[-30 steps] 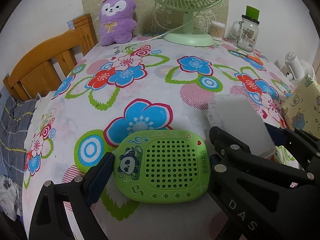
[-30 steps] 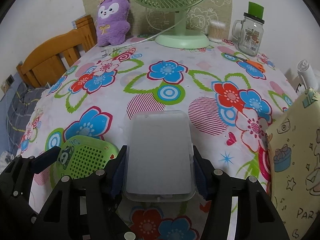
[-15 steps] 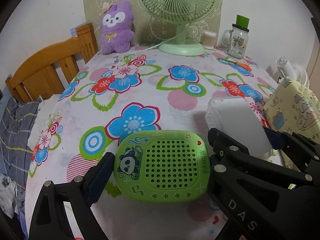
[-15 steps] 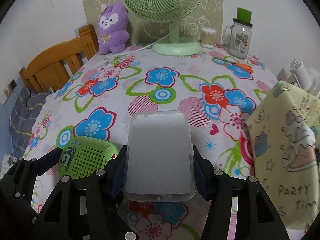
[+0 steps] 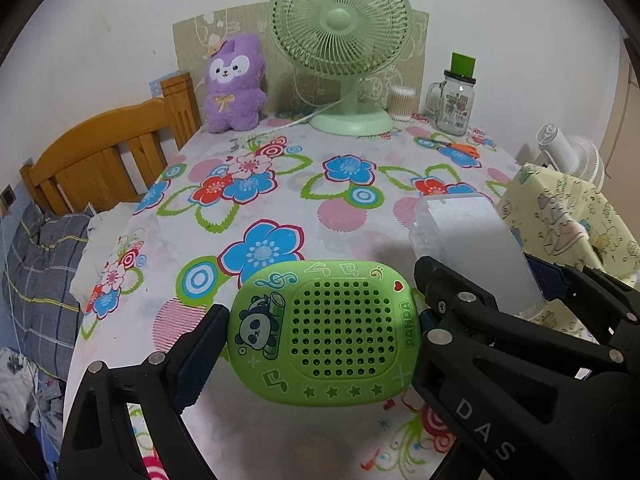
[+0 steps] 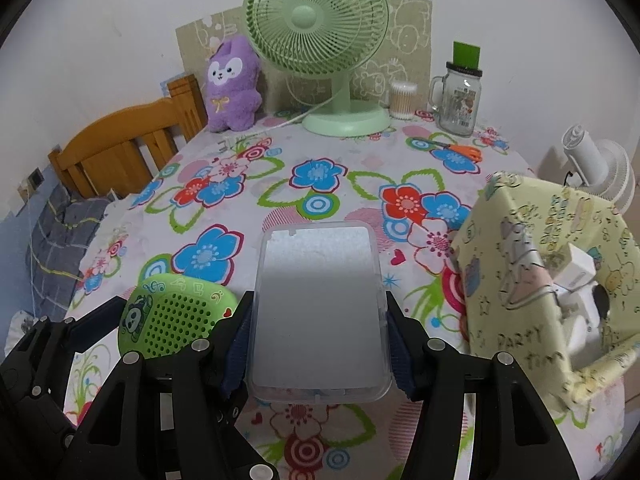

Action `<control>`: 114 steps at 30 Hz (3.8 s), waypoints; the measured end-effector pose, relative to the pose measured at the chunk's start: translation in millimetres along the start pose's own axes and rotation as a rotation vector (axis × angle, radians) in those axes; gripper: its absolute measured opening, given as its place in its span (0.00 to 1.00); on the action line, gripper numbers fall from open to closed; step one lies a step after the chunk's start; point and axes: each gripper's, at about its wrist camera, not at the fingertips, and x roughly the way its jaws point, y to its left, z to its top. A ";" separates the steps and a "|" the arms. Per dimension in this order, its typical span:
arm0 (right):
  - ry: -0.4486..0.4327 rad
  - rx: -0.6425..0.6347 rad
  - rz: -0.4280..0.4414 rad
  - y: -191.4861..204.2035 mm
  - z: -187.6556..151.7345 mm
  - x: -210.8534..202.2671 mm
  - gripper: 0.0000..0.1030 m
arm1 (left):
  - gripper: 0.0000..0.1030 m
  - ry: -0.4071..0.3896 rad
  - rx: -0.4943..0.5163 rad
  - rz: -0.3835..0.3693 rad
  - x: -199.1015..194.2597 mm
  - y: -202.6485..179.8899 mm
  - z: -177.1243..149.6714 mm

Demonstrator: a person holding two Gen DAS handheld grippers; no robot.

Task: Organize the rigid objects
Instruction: 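Carry the green speaker with the left gripper while the right gripper carries the white box to the yellow box, then lower and open the left gripper in the yellow box while the right gripper releases the white box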

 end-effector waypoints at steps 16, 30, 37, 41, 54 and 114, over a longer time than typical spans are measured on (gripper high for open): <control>-0.064 0.003 -0.027 -15.8 -4.0 -62.1 0.60 | 0.92 -0.065 0.012 -0.008 -53.1 -24.7 -1.1; -0.108 0.008 -0.066 -53.8 -3.9 -95.7 0.60 | 0.92 -0.110 0.035 -0.035 -74.1 -65.8 4.9; -0.127 0.029 -0.122 -81.0 -2.1 -105.6 0.60 | 0.92 -0.128 0.063 -0.081 -73.5 -96.8 14.4; -0.131 0.047 -0.143 -97.3 -1.1 -107.8 0.60 | 0.92 -0.129 0.087 -0.105 -71.1 -113.3 18.2; -0.122 0.085 -0.178 -136.2 5.5 -99.4 0.60 | 0.92 -0.117 0.124 -0.138 -54.3 -150.3 31.5; -0.055 0.164 -0.173 -254.4 6.2 -51.5 0.73 | 0.93 0.071 0.259 -0.150 32.1 -255.9 55.0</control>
